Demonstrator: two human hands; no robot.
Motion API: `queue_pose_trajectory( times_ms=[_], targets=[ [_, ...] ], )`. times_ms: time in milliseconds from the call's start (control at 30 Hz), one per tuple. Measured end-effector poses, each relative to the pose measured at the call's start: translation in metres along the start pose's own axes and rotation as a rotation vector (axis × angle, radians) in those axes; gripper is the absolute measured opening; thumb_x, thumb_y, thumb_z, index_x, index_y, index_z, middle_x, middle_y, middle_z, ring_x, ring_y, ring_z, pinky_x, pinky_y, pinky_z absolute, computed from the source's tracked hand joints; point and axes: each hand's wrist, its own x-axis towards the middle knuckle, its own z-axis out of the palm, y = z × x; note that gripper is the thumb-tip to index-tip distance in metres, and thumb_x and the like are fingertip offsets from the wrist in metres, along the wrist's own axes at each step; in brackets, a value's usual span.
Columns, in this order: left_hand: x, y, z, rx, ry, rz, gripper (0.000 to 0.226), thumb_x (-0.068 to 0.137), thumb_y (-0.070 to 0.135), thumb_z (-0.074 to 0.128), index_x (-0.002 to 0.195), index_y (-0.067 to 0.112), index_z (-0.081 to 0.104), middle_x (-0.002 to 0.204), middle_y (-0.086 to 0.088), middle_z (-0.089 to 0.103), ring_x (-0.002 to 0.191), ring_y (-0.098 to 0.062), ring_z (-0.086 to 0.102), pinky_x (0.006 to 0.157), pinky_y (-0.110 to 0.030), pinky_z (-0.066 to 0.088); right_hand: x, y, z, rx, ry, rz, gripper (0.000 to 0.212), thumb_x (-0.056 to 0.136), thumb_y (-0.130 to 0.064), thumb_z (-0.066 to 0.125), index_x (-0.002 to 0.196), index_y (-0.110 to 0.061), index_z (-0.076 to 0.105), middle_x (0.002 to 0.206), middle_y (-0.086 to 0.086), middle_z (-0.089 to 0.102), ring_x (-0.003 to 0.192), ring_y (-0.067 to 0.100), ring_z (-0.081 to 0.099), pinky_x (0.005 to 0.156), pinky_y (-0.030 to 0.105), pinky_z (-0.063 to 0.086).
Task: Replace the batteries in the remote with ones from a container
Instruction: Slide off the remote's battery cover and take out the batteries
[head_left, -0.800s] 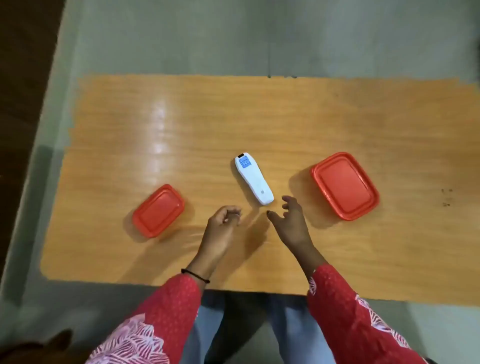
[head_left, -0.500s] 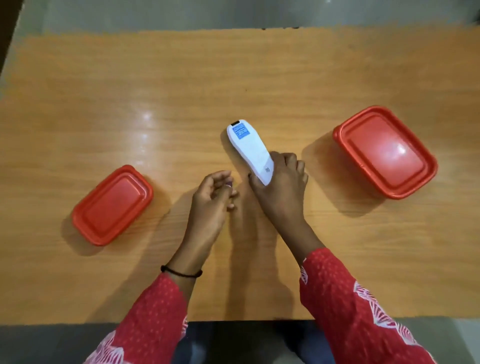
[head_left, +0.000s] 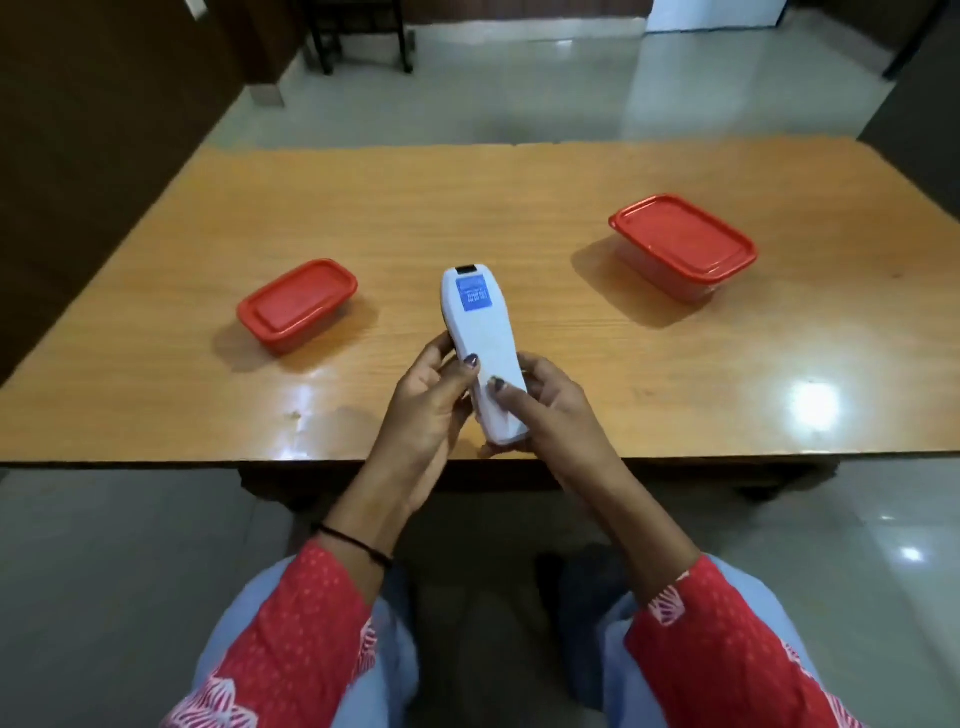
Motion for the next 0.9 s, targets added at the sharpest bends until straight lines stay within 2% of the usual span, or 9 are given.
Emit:
queue_pose_trajectory(
  times_ms=[100,267,333,400,500,567,700,800,900],
  targets=[
    [-0.002,-0.003,-0.005,-0.069,0.014,-0.027,0.036,0.092,0.004,0.046,0.126,0.014,0.051,0.101,-0.006,0.068,0.089,-0.017,0.065,0.078,-0.027,0.053,0.005,0.002,-0.002,0.058,-0.083,0.033,0.030,0.091,-0.015,0.058,0.121,-0.012,0.055,0.115,0.014,0.065,0.097,0.026,0.066,0.064,0.036,0.058],
    [0.034,-0.002,-0.016,-0.157,0.057,-0.002,0.036,0.085,0.016,0.058,0.120,0.010,0.055,0.100,-0.007,0.065,0.093,-0.018,0.065,0.086,-0.037,0.050,0.039,-0.009,-0.019,-0.158,-0.121,-0.019,0.030,0.086,-0.017,0.065,0.116,-0.016,0.063,0.095,0.007,0.071,0.079,0.019,0.067,0.055,0.027,0.050],
    [0.053,0.000,-0.025,-0.189,0.122,0.027,0.033,0.080,0.015,0.066,0.112,0.011,0.059,0.096,-0.007,0.066,0.092,-0.018,0.066,0.078,-0.036,0.057,0.057,-0.009,-0.029,-0.153,-0.028,-0.068,0.026,0.081,-0.014,0.071,0.107,-0.014,0.069,0.087,0.005,0.069,0.072,0.017,0.064,0.053,0.026,0.048],
    [0.067,0.001,-0.032,-0.114,0.135,0.018,0.033,0.074,0.011,0.072,0.106,0.013,0.065,0.092,-0.005,0.069,0.088,-0.020,0.068,0.068,-0.038,0.059,0.075,-0.007,-0.038,0.044,0.128,-0.075,0.022,0.077,-0.014,0.073,0.098,-0.009,0.069,0.080,0.006,0.065,0.067,0.016,0.058,0.051,0.025,0.045],
    [0.074,-0.005,-0.028,0.132,0.029,-0.057,0.039,0.066,0.006,0.076,0.103,0.015,0.068,0.092,-0.007,0.074,0.079,-0.026,0.070,0.062,-0.034,0.060,0.095,-0.004,-0.040,0.373,0.281,-0.058,0.026,0.074,-0.020,0.071,0.098,-0.008,0.066,0.085,0.007,0.062,0.072,0.015,0.057,0.062,0.027,0.049],
    [0.077,-0.014,-0.024,0.258,-0.043,-0.078,0.046,0.067,0.006,0.077,0.110,0.016,0.065,0.101,-0.007,0.074,0.087,-0.023,0.070,0.068,-0.029,0.058,0.101,0.001,-0.035,0.443,0.282,-0.032,0.033,0.079,-0.022,0.067,0.104,-0.002,0.065,0.090,0.012,0.067,0.078,0.019,0.063,0.071,0.031,0.054],
    [0.078,-0.022,-0.026,0.297,-0.010,-0.091,0.049,0.075,0.012,0.073,0.121,0.019,0.058,0.112,-0.005,0.071,0.103,-0.022,0.067,0.082,-0.038,0.055,0.103,0.006,-0.021,0.294,0.092,0.046,0.031,0.090,-0.017,0.058,0.118,-0.005,0.061,0.110,0.020,0.066,0.092,0.027,0.064,0.083,0.041,0.053],
    [0.076,-0.021,-0.029,0.273,0.024,-0.085,0.041,0.081,0.010,0.066,0.121,0.014,0.057,0.105,-0.004,0.074,0.095,-0.020,0.070,0.076,-0.030,0.058,0.101,0.005,-0.021,0.217,0.007,0.051,0.033,0.091,-0.012,0.057,0.124,-0.008,0.057,0.116,0.018,0.066,0.098,0.029,0.065,0.088,0.042,0.053],
    [0.072,-0.024,-0.025,0.317,0.020,-0.041,0.043,0.080,0.008,0.066,0.122,0.010,0.056,0.100,-0.002,0.075,0.091,-0.016,0.071,0.069,-0.023,0.056,0.095,0.007,-0.021,0.174,0.049,0.024,0.034,0.090,-0.010,0.057,0.124,-0.008,0.057,0.115,0.018,0.067,0.102,0.030,0.066,0.090,0.044,0.053]
  ],
)
